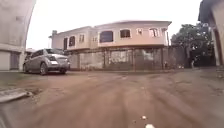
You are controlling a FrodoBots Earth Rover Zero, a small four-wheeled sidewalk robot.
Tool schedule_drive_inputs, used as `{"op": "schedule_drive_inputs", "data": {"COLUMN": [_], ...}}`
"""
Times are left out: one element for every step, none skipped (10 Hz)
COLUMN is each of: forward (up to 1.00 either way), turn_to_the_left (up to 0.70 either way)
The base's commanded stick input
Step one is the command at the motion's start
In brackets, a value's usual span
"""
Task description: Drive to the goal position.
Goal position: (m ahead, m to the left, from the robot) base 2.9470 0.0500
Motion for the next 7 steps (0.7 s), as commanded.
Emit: {"op": "schedule_drive_inputs", "data": {"forward": [0.7,0.7,0.7,0.7,0.7,0.7,0.7], "turn_to_the_left": [-0.12,-0.08,-0.04,0.0,0.0,0.0,0.0]}}
